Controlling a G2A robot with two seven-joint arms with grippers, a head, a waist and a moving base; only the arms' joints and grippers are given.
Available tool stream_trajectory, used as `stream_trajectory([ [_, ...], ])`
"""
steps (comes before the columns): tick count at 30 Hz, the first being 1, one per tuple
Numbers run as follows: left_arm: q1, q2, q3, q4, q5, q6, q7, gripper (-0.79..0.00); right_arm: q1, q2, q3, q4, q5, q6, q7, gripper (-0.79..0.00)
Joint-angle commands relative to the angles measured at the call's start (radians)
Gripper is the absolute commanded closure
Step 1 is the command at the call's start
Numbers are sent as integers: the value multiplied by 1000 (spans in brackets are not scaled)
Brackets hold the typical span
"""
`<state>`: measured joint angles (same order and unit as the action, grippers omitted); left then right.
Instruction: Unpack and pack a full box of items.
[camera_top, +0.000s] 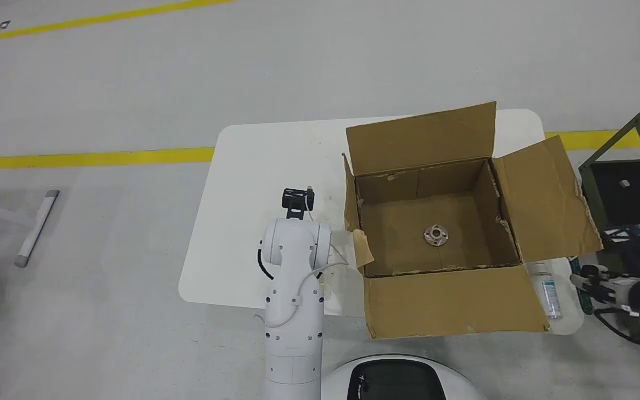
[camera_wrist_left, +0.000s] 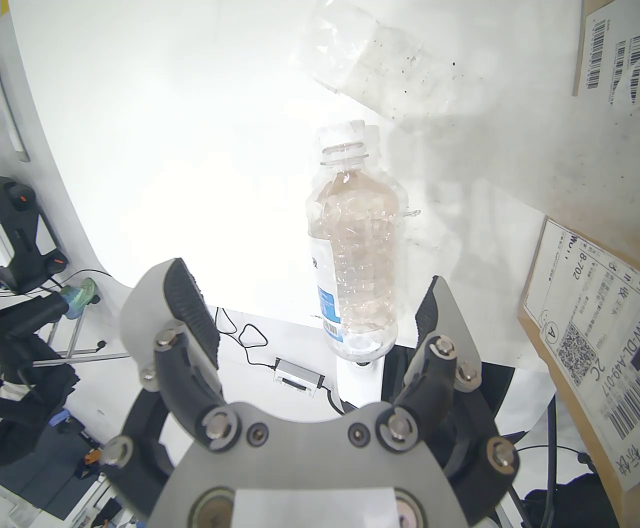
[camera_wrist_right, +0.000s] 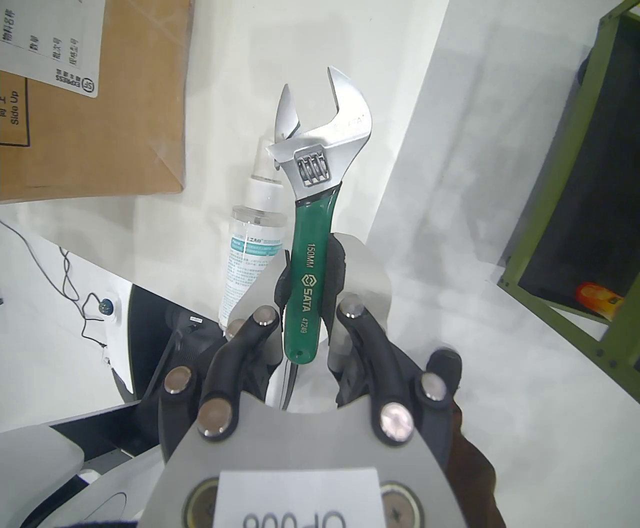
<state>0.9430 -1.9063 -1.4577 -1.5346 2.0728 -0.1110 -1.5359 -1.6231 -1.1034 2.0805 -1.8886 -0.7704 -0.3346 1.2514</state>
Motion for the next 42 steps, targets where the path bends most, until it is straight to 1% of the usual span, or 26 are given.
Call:
stream_trajectory([
  [1,0,0,0,0,0,0,0,-785,4,4,-15,-9,-32,17,4,0],
  [5,0,0,0,0,0,0,0,-785,27,12,-43,-18,-74,40,23,0],
  [11,0,0,0,0,0,0,0,-785,56,26,-76,-11,-154,45,60,0],
  [14,0,0,0,0,0,0,0,-785,69,30,-94,-3,-169,51,58,0],
  [19,0,0,0,0,0,0,0,-785,81,34,-124,2,-167,70,61,0],
  [32,0,0,0,0,0,0,0,-785,59,47,-168,24,-200,80,54,0],
  [42,0,0,0,0,0,0,0,-785,73,55,-207,32,-221,100,46,0],
])
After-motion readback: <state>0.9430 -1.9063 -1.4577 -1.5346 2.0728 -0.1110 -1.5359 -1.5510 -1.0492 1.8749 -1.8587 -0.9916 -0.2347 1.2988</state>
